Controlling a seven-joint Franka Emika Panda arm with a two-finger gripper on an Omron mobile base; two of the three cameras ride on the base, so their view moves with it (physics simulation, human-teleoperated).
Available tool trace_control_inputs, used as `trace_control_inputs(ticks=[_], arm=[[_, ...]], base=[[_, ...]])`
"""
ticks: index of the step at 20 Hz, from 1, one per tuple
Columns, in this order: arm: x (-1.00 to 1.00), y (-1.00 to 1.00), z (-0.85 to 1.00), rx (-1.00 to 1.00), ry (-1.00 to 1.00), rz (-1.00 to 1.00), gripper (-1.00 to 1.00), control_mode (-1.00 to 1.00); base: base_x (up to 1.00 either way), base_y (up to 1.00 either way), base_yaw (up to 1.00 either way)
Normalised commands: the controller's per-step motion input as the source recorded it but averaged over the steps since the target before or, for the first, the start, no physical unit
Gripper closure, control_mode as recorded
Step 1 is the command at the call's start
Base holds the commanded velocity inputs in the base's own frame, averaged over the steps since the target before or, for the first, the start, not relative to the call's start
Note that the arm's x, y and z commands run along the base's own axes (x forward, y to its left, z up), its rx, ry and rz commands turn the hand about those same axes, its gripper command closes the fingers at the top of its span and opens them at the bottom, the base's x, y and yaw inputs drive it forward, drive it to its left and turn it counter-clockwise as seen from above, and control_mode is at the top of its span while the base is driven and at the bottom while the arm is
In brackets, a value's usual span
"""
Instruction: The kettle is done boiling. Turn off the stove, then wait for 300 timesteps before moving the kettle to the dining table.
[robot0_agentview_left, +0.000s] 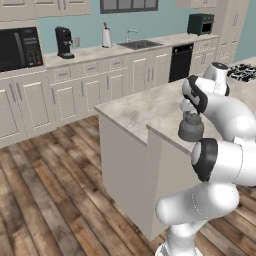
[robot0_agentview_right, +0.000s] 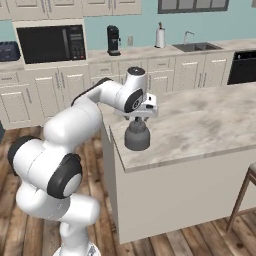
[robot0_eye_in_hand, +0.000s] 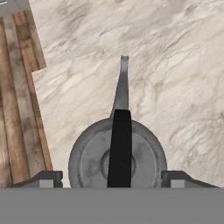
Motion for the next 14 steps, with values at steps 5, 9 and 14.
trace_control_inputs(ticks=[5,9,14], arm=[[0.00,0.06,0.07,0.00,0.00,0.00,-1.00,-1.00],[0.00,0.24,0.34,-0.01,0.00,-0.01,-1.00,-1.00],[0.00,0.20,0.48,-0.03,0.00,-0.03,-1.00,-1.00]], base=[[0.00,0.00,0.00],[0.00,0.00,0.00],[0.00,0.00,0.00]])
